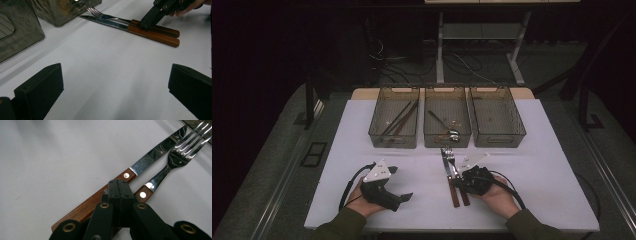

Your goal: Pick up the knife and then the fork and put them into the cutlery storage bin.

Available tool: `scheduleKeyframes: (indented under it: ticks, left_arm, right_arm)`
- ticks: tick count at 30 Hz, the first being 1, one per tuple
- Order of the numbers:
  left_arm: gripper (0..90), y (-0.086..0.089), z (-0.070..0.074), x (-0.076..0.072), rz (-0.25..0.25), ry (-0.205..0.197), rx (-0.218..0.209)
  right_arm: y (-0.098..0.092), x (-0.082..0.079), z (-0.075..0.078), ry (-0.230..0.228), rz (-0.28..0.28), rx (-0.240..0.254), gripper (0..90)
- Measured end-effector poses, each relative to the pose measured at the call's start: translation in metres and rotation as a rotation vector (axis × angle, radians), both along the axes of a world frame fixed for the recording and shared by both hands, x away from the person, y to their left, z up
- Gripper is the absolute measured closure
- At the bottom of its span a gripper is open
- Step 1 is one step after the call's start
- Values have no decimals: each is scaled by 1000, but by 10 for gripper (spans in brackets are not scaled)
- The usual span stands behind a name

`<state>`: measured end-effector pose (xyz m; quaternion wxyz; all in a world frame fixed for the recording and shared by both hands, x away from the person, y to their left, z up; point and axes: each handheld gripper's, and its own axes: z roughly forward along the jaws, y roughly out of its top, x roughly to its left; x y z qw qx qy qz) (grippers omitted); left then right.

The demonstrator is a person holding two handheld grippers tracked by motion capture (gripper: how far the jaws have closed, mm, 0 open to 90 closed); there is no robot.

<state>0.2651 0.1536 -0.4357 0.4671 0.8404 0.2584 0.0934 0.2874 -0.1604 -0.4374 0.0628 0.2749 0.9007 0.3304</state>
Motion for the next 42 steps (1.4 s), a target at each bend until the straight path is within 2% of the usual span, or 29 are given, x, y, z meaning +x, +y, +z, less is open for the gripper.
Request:
scheduleKeyframes:
  ticks: [4,8,24,42]
  left_arm:
    - [0,0,0,0,0,0,0]
    - [0,0,0,0,0,0,1]
    - [0,0,0,0,0,1,-1]
    - [0,0,0,0,-1,1,0]
  right_arm:
    - [1,0,-3,-15,-20,-43,900]
    - [-1,1,-3,-8,-26,-36,900]
    - [-12,5,-2,-34,-73,-71,900]
    - [-21,11,-2,-36,-93,-80,900]
